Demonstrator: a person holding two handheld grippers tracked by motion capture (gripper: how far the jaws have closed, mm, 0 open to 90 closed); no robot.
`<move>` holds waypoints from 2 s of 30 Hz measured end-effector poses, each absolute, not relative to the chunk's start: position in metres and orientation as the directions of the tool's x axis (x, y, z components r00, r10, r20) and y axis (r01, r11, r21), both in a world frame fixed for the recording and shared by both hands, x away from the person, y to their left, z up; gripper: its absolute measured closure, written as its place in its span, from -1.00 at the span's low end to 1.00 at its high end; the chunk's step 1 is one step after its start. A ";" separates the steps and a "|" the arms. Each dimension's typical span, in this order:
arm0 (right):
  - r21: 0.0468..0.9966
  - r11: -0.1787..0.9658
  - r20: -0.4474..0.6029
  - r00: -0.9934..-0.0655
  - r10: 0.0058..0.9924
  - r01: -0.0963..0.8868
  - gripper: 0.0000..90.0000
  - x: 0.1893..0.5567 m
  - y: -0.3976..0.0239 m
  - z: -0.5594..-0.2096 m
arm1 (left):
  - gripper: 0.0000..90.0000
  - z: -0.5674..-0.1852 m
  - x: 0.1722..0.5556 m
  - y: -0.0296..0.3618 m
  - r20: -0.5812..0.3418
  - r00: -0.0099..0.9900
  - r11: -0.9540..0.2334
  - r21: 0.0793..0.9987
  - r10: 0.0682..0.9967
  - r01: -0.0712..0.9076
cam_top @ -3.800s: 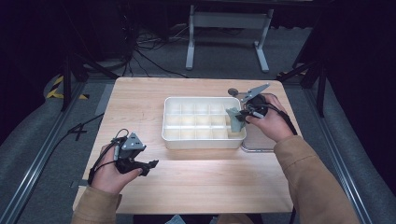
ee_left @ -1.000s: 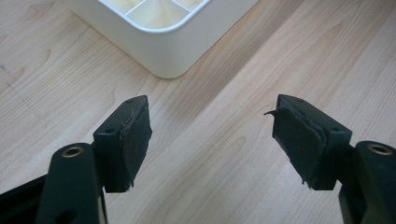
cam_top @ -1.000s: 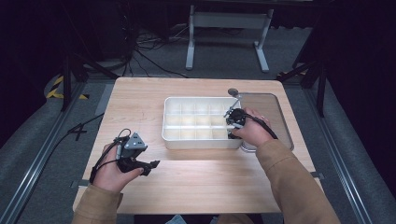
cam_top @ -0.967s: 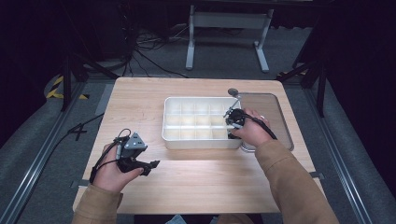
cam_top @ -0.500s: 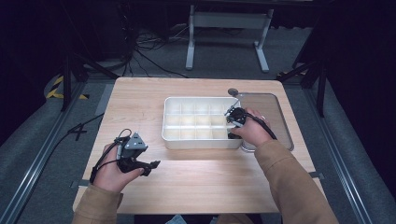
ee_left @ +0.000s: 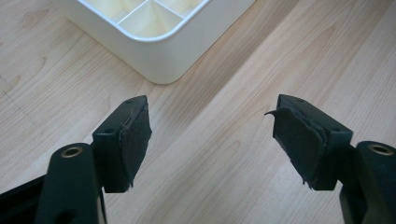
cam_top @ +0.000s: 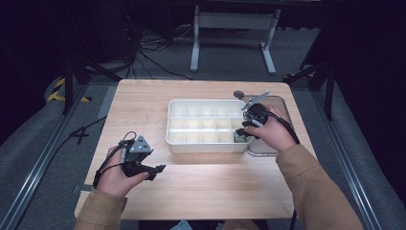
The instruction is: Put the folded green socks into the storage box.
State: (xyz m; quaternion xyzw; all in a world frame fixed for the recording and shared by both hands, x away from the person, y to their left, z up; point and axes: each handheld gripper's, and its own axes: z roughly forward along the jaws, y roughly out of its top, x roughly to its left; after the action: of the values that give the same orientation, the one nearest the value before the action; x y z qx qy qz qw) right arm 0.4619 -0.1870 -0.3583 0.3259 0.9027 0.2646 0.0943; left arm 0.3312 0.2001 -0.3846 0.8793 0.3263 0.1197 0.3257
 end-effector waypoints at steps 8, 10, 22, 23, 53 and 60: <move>0.650 0.596 0.020 -0.795 0.606 0.471 0.13 0.436 -0.198 -0.335 | -0.38 -0.379 0.327 0.197 -0.003 0.766 -0.577 0.656 0.643 0.487; 0.670 0.586 0.028 -0.805 0.592 0.455 0.10 0.426 -0.200 -0.330 | -0.38 -0.378 0.326 0.195 0.000 0.773 -0.584 0.656 0.634 0.479; 0.745 0.558 0.064 -0.871 0.487 0.367 0.01 0.375 -0.206 -0.329 | -0.38 -0.373 0.318 0.189 -0.012 0.798 -0.597 0.657 0.603 0.461; 0.747 0.559 0.064 -0.875 0.480 0.361 0.00 0.368 -0.205 -0.334 | -0.38 -0.373 0.317 0.188 -0.009 0.801 -0.602 0.655 0.598 0.457; 0.732 0.569 0.079 -0.876 0.477 0.376 -0.09 0.340 -0.213 -0.405 | -0.45 -0.380 0.314 0.180 -0.025 0.833 -0.651 0.611 0.553 0.450; 0.700 0.593 0.098 -0.876 0.472 0.398 -0.10 0.343 -0.205 -0.427 | -0.50 -0.388 0.316 0.177 -0.038 0.841 -0.678 0.573 0.540 0.461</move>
State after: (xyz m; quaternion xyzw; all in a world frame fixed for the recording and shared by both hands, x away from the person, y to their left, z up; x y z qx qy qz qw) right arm 0.3425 -0.2050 -0.4273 0.2440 0.8913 0.3791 0.0490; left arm 0.3164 0.1771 -0.3878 0.9135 0.2738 0.0673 0.2932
